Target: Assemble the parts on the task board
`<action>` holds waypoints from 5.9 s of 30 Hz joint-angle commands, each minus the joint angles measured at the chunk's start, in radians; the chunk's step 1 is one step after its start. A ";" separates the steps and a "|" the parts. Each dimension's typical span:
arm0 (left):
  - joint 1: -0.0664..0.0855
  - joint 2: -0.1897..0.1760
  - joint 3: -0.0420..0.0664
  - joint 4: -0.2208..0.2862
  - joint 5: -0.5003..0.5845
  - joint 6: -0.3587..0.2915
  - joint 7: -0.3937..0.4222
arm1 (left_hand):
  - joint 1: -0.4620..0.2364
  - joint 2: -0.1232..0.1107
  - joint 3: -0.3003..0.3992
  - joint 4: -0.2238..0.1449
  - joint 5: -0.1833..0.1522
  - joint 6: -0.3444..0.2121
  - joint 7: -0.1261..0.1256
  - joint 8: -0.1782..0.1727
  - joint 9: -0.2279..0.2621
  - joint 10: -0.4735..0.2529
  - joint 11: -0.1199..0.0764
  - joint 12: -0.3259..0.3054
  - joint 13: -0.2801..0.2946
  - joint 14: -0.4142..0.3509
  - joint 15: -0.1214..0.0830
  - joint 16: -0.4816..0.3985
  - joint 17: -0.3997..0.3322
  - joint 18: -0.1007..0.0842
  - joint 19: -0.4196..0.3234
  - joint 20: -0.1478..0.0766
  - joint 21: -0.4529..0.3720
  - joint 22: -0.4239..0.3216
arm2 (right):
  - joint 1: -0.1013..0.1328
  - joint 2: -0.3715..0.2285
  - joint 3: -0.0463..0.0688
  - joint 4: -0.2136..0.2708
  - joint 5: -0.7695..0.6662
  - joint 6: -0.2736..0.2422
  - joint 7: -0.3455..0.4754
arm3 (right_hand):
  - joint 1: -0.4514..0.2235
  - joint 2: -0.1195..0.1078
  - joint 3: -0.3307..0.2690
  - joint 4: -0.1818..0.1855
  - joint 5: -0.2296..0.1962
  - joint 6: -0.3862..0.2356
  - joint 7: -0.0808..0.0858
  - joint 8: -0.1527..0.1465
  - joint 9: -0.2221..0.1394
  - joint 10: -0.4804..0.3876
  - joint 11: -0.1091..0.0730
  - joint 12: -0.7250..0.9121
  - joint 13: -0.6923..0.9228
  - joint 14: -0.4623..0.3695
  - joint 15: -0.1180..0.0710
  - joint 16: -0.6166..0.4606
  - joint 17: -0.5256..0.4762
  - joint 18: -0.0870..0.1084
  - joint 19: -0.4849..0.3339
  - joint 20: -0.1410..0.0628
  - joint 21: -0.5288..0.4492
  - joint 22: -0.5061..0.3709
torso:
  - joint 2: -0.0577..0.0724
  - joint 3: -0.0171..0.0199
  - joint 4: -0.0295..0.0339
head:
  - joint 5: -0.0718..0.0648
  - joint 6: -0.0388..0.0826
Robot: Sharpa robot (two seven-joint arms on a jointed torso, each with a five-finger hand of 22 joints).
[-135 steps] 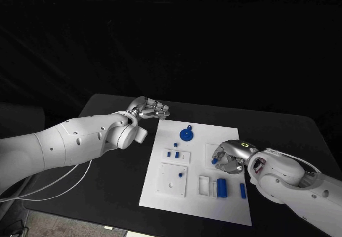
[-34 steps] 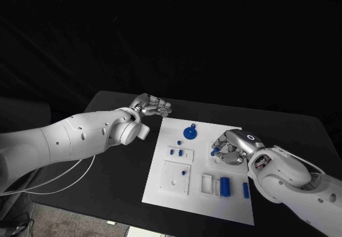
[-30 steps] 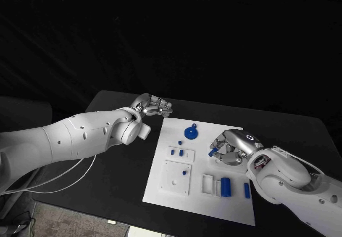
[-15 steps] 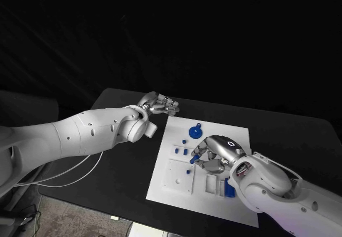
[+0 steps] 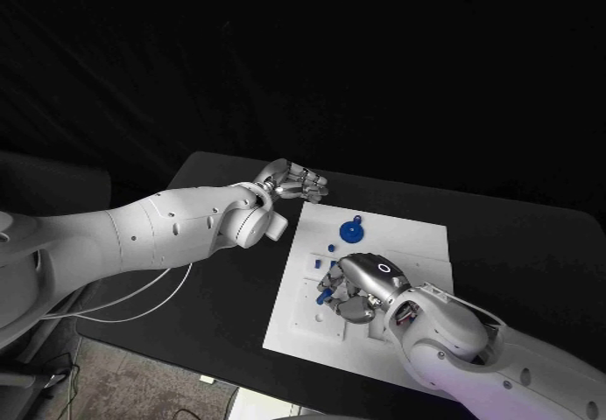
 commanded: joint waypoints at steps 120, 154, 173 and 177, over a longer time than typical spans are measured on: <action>0.001 -0.001 0.001 0.000 0.006 0.023 0.003 | -0.009 0.005 -0.007 0.000 0.005 -0.004 -0.004 -0.002 0.000 -0.010 -0.001 0.000 0.000 -0.006 0.001 -0.002 0.000 0.015 0.004 0.003 -0.001 -0.015 | -0.003 0.038 -0.101 -0.040 -0.068 -0.092 -0.011 | 0.006 -0.074 -0.246 0.069 0.022 -0.162 0.041 0.002 -0.004 -0.189 0.048 0.001 -0.002 -0.004 0.036 0.004 -0.030 0.051 0.037 0.039 -0.028 -0.085 | 0.000 0.0002 -0.0023 | -0.012 -0.013; -0.004 -0.014 -0.002 -0.007 0.008 0.023 0.009 | -0.014 0.005 -0.010 0.003 0.002 -0.004 -0.005 -0.002 0.000 -0.008 -0.002 0.000 0.000 -0.006 0.002 -0.003 0.000 0.015 0.005 0.004 -0.002 -0.019 | 0.044 -0.313 0.069 0.051 0.644 0.099 -0.023 | -0.022 0.015 -0.418 0.154 0.074 -0.111 -0.005 0.001 0.006 0.080 -0.058 0.249 0.267 0.003 -0.032 0.018 -0.011 -0.022 0.038 -0.030 0.018 -0.120 | -0.016 0.0049 -0.0209 | -0.120 0.013; -0.017 -0.011 -0.004 -0.012 0.016 0.025 0.015 | -0.019 0.003 -0.013 0.011 0.001 -0.006 -0.005 -0.002 0.000 -0.008 -0.002 0.001 0.000 -0.006 0.002 -0.003 0.002 0.013 0.012 0.005 -0.002 -0.058 | 0.059 -0.403 0.056 0.029 0.821 0.383 -0.414 | -0.213 -0.018 -0.298 0.298 -0.016 -0.146 -0.006 0.002 0.111 -0.074 -0.056 0.819 0.980 -0.002 -0.027 0.233 0.284 -0.020 0.037 -0.026 0.259 0.047 | -0.023 0.0089 -0.0286 | -0.199 0.003; -0.017 -0.009 -0.005 -0.012 0.022 0.029 0.023 | -0.059 -0.015 -0.057 0.045 0.030 -0.007 -0.010 -0.002 0.000 -0.009 -0.002 0.001 0.000 -0.006 0.005 -0.002 0.004 0.007 0.017 0.012 -0.008 -0.099 | 0.059 -0.396 0.032 0.033 0.823 0.339 -0.438 | -0.219 -0.052 -0.298 0.314 -0.013 -0.170 0.000 0.003 0.105 -0.067 -0.052 0.827 0.999 0.001 -0.024 0.242 0.302 -0.019 0.041 -0.023 0.289 0.066 | -0.023 0.0074 -0.0264 | -0.205 0.001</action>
